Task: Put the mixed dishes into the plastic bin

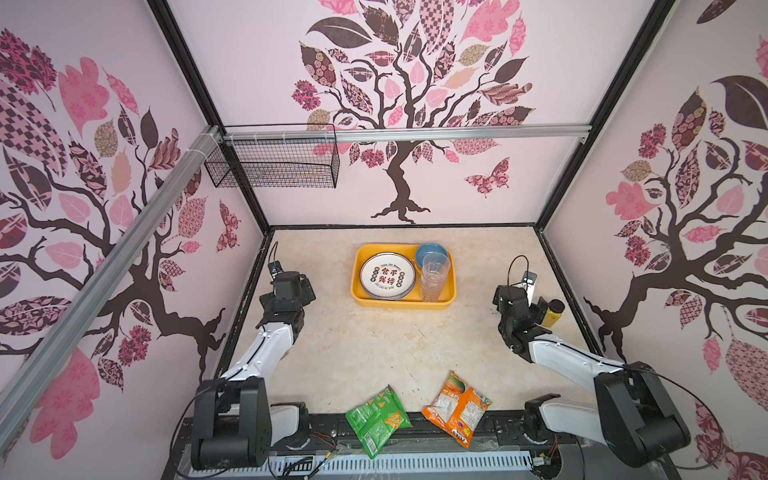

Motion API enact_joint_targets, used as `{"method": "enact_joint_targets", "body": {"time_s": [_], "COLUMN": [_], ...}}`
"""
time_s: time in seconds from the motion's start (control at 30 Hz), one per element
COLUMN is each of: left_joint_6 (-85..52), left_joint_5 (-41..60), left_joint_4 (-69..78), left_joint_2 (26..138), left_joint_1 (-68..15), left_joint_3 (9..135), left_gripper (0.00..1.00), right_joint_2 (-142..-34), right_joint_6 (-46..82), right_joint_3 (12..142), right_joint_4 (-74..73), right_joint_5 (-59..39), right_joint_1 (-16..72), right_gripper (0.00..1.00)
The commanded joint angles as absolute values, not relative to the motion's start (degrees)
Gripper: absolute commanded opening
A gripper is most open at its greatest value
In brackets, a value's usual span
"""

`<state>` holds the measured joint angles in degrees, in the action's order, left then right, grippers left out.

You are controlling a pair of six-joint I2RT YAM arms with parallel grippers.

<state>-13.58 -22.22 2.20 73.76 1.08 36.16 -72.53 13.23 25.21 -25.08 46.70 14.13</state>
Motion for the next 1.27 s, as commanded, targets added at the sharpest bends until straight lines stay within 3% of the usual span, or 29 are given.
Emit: {"method": "enact_joint_targets", "body": {"time_s": [0.0,0.17,0.33,0.47,0.53,0.63,0.7,0.8,1.23], "left_joint_6": [-11.7,-7.8,-3.8,-2.6,-2.9,-2.7,-2.4,-2.2,-2.2], "left_joint_5": [-22.5,-20.9,-15.2,-11.3,-10.5,-10.4,-12.7,-14.3,-14.1], "left_joint_4": [18.4,33.7,44.3,53.5,48.4,52.2,49.2,52.2,50.8], "left_joint_2": [77.7,83.6,87.5,90.6,89.0,90.3,88.9,89.9,89.3], "left_joint_1": [1.2,0.7,-0.2,0.0,0.2,0.3,-0.7,-1.3,-1.3], "left_joint_3": [32.3,27.7,24.4,21.5,22.3,21.7,21.9,21.3,21.5], "left_gripper": [0.98,0.98,0.98,0.98,0.99,0.99,0.99,0.99,0.99], "right_joint_2": [-77.2,-83.8,-88.3,-87.6,-87.4,-89.2,-91.1,-88.6,-89.0], "right_joint_6": [10.8,7.1,3.8,4.1,4.0,4.8,4.5,4.8,4.4], "right_joint_3": [24.4,19.1,17.5,18.7,18.5,16.1,13.7,15.8,16.0], "right_joint_4": [-37.5,-56.5,-66.4,-61.5,-61.5,-66.2,-74.4,-66.1,-66.4], "right_joint_5": [49.4,46.3,34.7,27.3,25.6,14.3,14.7,15.4,16.3], "right_joint_1": [12.8,12.0,9.0,7.4,7.1,3.1,2.9,3.3,3.8], "right_gripper": [1.00,0.99,0.99,0.99,0.99,1.00,1.00,0.99,1.00]}}
